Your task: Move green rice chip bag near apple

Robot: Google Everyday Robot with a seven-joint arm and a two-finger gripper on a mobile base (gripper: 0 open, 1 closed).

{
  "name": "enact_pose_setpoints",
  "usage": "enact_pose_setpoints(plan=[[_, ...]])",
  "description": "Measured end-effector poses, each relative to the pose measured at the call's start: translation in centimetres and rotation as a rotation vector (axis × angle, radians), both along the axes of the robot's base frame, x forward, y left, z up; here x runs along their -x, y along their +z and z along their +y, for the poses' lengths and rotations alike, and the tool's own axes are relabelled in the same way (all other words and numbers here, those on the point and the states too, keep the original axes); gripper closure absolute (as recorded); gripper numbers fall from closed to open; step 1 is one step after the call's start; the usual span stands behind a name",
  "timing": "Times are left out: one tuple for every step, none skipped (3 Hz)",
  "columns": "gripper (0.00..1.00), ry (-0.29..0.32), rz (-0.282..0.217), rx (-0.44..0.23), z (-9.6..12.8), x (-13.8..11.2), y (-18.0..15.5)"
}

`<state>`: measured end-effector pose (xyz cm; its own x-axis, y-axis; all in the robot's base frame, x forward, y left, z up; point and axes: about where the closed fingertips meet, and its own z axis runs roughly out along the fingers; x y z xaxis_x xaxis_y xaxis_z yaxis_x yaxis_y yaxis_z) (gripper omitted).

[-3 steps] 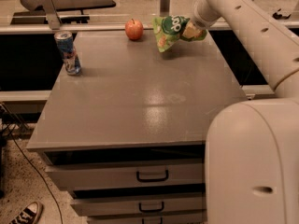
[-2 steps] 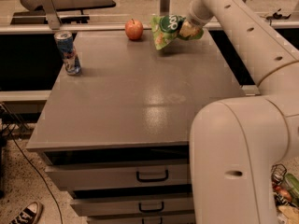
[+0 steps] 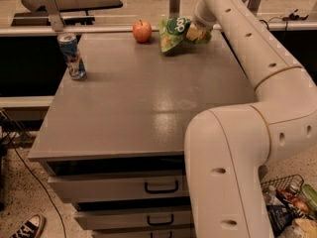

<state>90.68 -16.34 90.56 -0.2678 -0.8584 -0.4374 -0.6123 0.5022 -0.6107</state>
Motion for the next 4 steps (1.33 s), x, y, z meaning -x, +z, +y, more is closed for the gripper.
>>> enact_pose_setpoints(plan=[[0.82, -0.010, 0.016, -0.011, 0.4, -0.2, -0.4], [0.59, -0.001, 0.029, -0.020, 1.2, -0.4, -0.7], [0.35, 0.005, 0.044, -0.023, 1.7, -0.4, -1.3], [0.12, 0.013, 0.049, -0.027, 2.1, -0.4, -1.4]])
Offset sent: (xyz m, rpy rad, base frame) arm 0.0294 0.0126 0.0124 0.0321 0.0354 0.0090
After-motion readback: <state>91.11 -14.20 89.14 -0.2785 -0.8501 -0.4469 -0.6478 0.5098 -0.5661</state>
